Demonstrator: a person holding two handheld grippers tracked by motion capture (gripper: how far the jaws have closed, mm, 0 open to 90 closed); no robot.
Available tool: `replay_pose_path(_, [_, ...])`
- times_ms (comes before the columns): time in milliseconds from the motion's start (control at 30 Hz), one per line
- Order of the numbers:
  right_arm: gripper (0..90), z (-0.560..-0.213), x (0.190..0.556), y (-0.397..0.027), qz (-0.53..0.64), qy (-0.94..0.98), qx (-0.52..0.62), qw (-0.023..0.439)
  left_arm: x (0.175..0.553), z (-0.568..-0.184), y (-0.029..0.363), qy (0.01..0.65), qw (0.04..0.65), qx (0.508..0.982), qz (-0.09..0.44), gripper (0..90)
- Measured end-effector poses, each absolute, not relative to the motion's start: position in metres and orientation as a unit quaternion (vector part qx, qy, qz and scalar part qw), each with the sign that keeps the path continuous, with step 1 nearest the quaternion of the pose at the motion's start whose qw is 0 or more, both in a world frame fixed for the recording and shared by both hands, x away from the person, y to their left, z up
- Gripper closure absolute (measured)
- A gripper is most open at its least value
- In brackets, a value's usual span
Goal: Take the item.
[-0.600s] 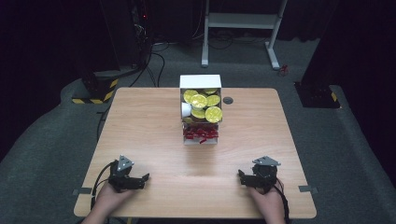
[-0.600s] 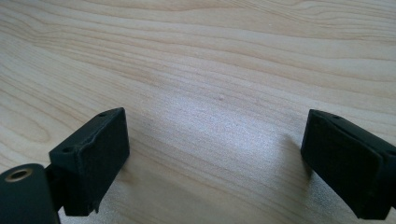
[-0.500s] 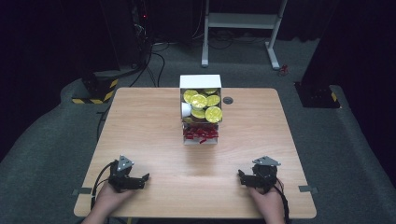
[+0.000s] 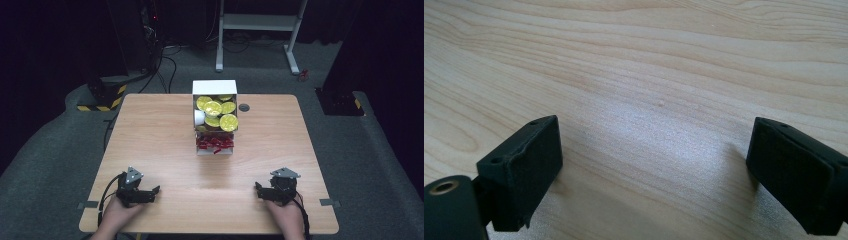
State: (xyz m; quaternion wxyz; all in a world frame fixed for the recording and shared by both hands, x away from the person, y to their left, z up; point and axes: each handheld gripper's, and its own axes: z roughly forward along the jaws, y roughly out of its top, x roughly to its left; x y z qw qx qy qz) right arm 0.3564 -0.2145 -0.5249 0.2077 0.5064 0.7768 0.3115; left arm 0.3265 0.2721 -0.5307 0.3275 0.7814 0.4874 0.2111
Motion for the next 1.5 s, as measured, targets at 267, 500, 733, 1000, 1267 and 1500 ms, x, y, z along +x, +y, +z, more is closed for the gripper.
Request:
replay_pose_path(267, [7.6, -0.525, 0.357, -0.215, 0.312, 0.778, 0.505, 0.207, 0.327, -0.531, 0.272, 0.486, 0.326, 0.783, 0.211, 3.1])
replay_pose_path(500, [8.9, -0.524, 0.356, -0.214, 0.31, 0.781, 0.5, 0.211, 0.328, -0.531, 0.273, 0.486, 0.326, 0.784, 0.208, 2.8])
replay_pose_path(733, [9.1, -0.521, 0.354, -0.213, 0.318, 0.781, 0.494, 0.215, 0.328, -0.531, 0.272, 0.486, 0.326, 0.784, 0.208, 2.7])
replay_pose_path(1000, [11.0, -0.514, 0.349, -0.208, 0.333, 0.78, 0.482, 0.219, 0.328, -0.531, 0.273, 0.484, 0.325, 0.785, 0.209, 2.8])
replay_pose_path(1267, [11.9, -0.507, 0.344, -0.202, 0.349, 0.781, 0.469, 0.22, 0.328, -0.531, 0.272, 0.484, 0.326, 0.785, 0.207, 2.7])
replay_pose_path(1500, [11.7, -0.505, 0.341, -0.199, 0.361, 0.777, 0.464, 0.226, 0.328, -0.53, 0.272, 0.484, 0.326, 0.786, 0.206, 2.7])
